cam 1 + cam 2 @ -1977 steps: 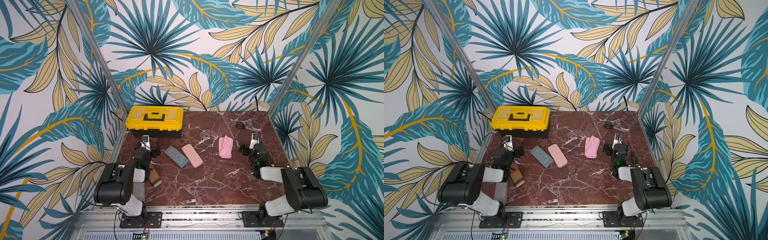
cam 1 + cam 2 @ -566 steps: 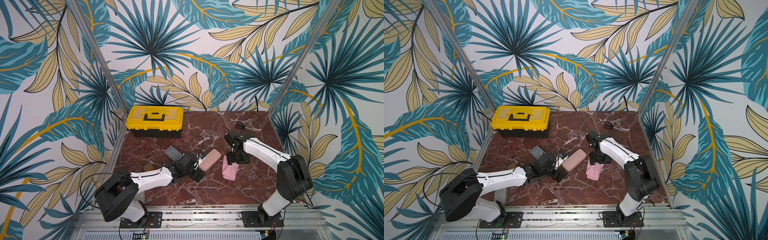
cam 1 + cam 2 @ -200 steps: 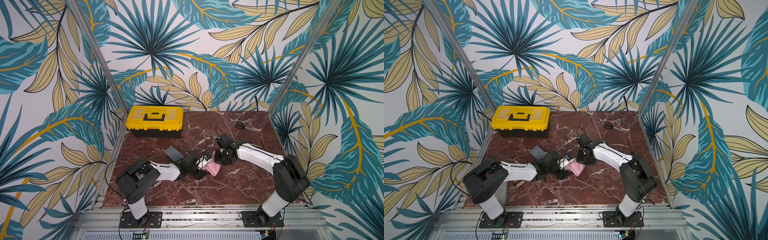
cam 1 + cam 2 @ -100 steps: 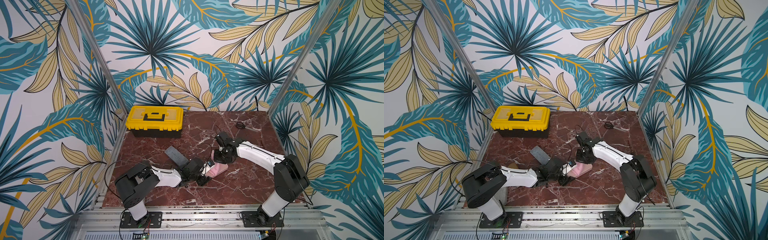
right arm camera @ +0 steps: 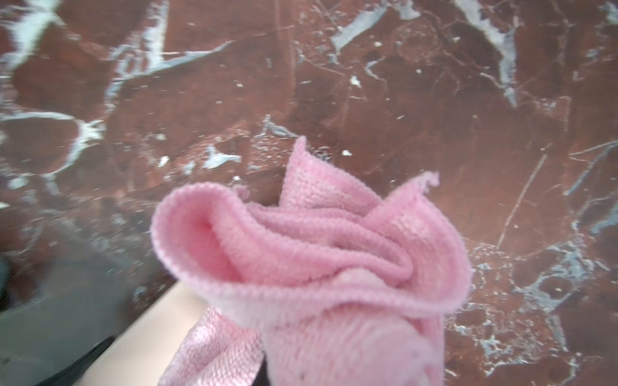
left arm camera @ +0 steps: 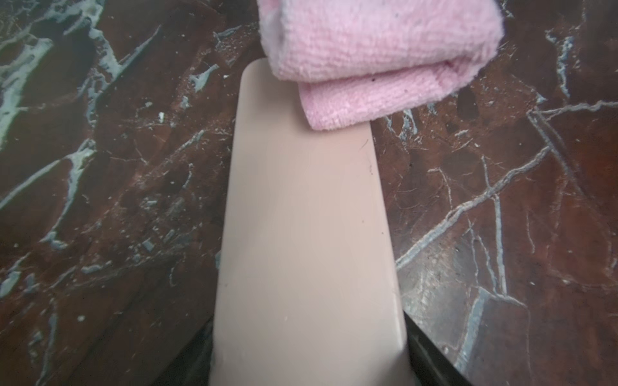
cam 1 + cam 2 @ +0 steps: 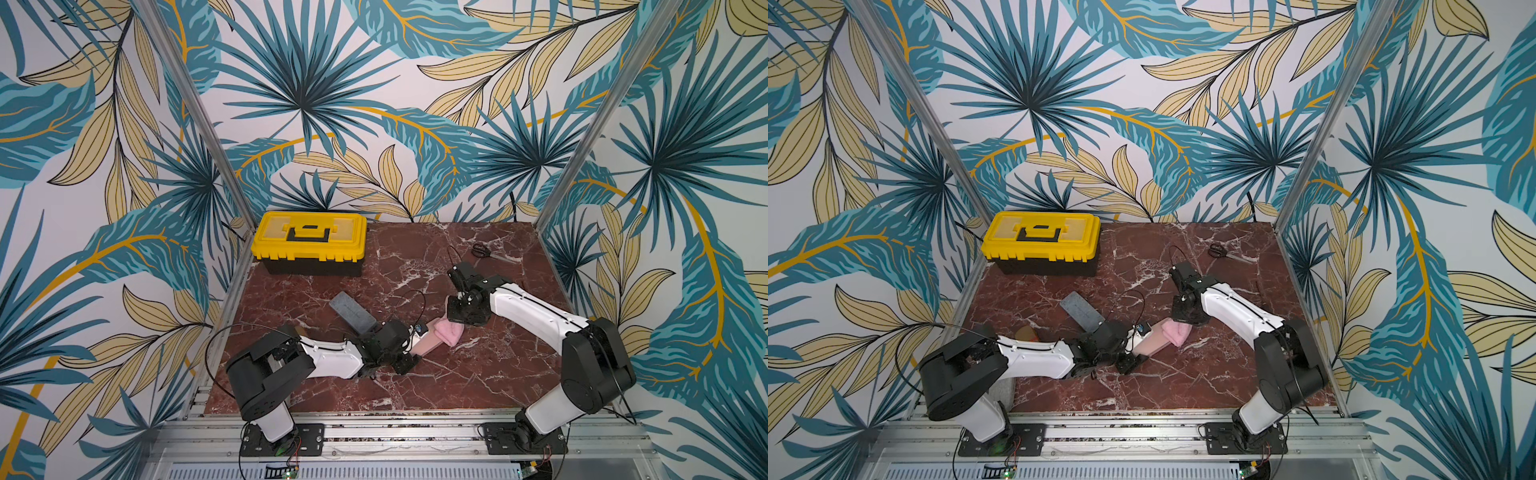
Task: Wipe the eyeglass case
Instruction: Wipe the dirt from the eyeglass case.
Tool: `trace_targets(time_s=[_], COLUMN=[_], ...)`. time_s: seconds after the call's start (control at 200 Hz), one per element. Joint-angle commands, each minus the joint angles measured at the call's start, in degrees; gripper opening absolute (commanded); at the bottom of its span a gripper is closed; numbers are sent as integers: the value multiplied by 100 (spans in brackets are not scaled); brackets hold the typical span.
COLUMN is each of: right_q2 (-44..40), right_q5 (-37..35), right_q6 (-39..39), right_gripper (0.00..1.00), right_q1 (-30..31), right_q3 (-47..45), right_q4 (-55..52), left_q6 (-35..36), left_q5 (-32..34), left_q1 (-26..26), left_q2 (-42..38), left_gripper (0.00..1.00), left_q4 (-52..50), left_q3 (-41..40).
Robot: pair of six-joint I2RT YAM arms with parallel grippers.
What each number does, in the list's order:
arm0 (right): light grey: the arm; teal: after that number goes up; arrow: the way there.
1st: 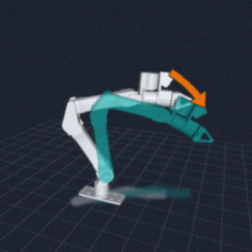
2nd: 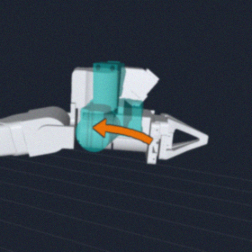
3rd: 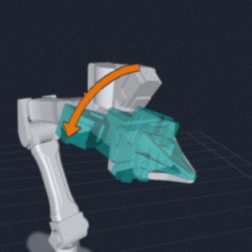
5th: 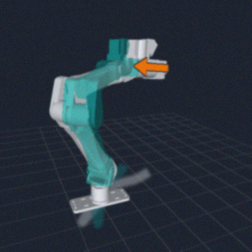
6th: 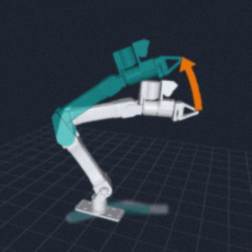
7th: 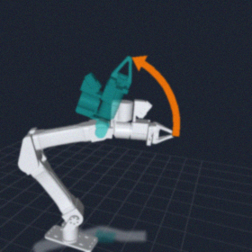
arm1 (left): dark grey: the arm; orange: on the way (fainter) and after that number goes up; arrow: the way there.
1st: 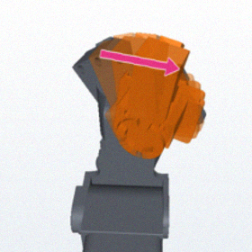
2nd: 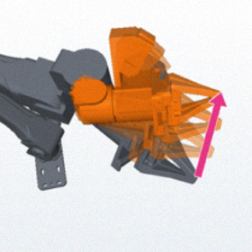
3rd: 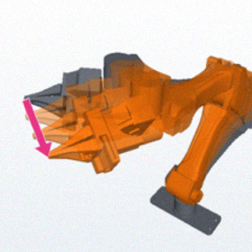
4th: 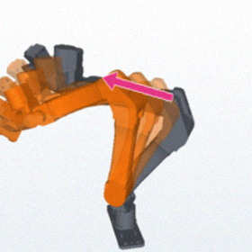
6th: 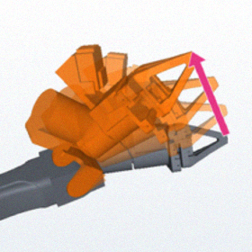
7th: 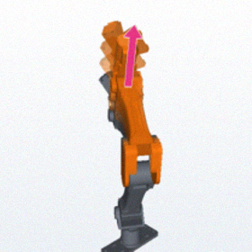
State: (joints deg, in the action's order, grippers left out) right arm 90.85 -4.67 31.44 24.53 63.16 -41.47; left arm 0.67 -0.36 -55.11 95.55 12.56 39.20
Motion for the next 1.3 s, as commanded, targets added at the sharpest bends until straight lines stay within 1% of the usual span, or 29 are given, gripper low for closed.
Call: trace_targets(time_s=[0.0, 0.095, 0.105, 0.195, 0.341, 0.401, 0.441, 0.506, 0.511, 0.546, 0.601, 0.626, 0.651, 0.691, 0.761, 0.811, 0.846, 0.856, 0.906, 0.992, 1.042, 1.082, 1.117, 1.152, 1.197, 1.217, 1.247, 1.267, 1.292], right_q2=[-146, -59, -52, 14, 358, 544, 612, 586, 576, 490, 289, 205, 125, 27, -19, 69, 147, 201, 425, 794, 923, 1026, 1146, 1298, 1534, 1601, 1674, 1685, 1690], right_q5=[372, 820, 858, 1062, 1806, 1940, 1657, 680, 489, -149, -1077, -1238, -1229, -903, -51, 425, 626, 797, 1165, 1841, 1954, 1776, 1401, 823, -92, -652, -1287, -1608, -1784], right_q6=[-220, -271, -264, -174, 85, 56, -35, -115, -118, -121, -212, -267, -386, -508, -560, -346, -184, -117, 205, 664, 715, 559, 311, 56, -272, -377, -555, -658, -753], right_gripper=[0, 0, 0, 0, 0, 0, 0, 0, 0, 0, 0, 0, 0, 0, 0, 0, 0, 0, 0, 0, 0, 0, 0, 0, 0, 0, 0, 0, 0], right_q1=[34, 130, 154, 315, 463, 490, 424, 194, 176, 49, 24, 25, 29, 60, 223, 484, 625, 708, 899, 996, 981, 936, 840, 703, 533, 487, 440, 442, 447], right_q3=[-155, -80, -77, -7, -2, -80, -108, -207, -207, -241, -194, -133, -69, 31, 254, 424, 491, 537, 606, 597, 556, 594, 673, 814, 1074, 1149, 1305, 1396, 1537], right_q4=[123, 127, 136, 247, 530, 516, 311, -99, -125, -333, -628, -735, -785, -820, -876, -830, -728, -671, -340, 217, 408, 300, 31, -415, -986, -1170, -1347, -1438, -1515], left_q6=[-98, 65, 81, 203, 215, 230, 265, 323, 321, 345, 380, 394, 403, 423, 468, 478, 472, 468, 485, 586, 632, 654, 675, 680, 703, 698, 707, 707, 711], left_q5=[298, 326, 462, 571, 639, 690, 717, 757, 757, 755, 781, 790, 820, 852, 845, 807, 829, 828, 860, 900, 856, 786, 714, 671, 652, 661, 684, 697, 719], left_q1=[-69, -153, -161, -185, -201, -202, -202, -202, -202, -204, -204, -204, -206, -204, -205, -207, -218, -212, -213, -218, -220, -215, -214, -217, -218, -221, -215, -219, -212], left_q2=[-23, -54, -65, -177, -314, -354, -368, -442, -445, -483, -535, -547, -562, -551, -510, -486, -468, -467, -477, -491, -493, -484, -462, -451, -430, -424, -403, -399, -383], left_gripper=[17, 16, 16, 15, 15, 15, 15, 15, 15, 15, 15, 15, 15, 15, 15, 15, 15, 15, 14, 14, 14, 14, 14, 14, 13, 12, 11, 10, 9], left_q4=[-99, -324, -337, -338, 19, 197, 290, 386, 396, 467, 529, 571, 624, 777, 1063, 1112, 1138, 1147, 1257, 1539, 1555, 1573, 1605, 1618, 1669, 1691, 1719, 1718, 1719], left_q3=[220, 371, 376, 344, -14, -194, -295, -429, -443, -521, -624, -676, -725, -823, -948, -955, -962, -970, -1046, -1200, -1204, -1211, -1213, -1221, -1251, -1264, -1289, -1300, -1309])
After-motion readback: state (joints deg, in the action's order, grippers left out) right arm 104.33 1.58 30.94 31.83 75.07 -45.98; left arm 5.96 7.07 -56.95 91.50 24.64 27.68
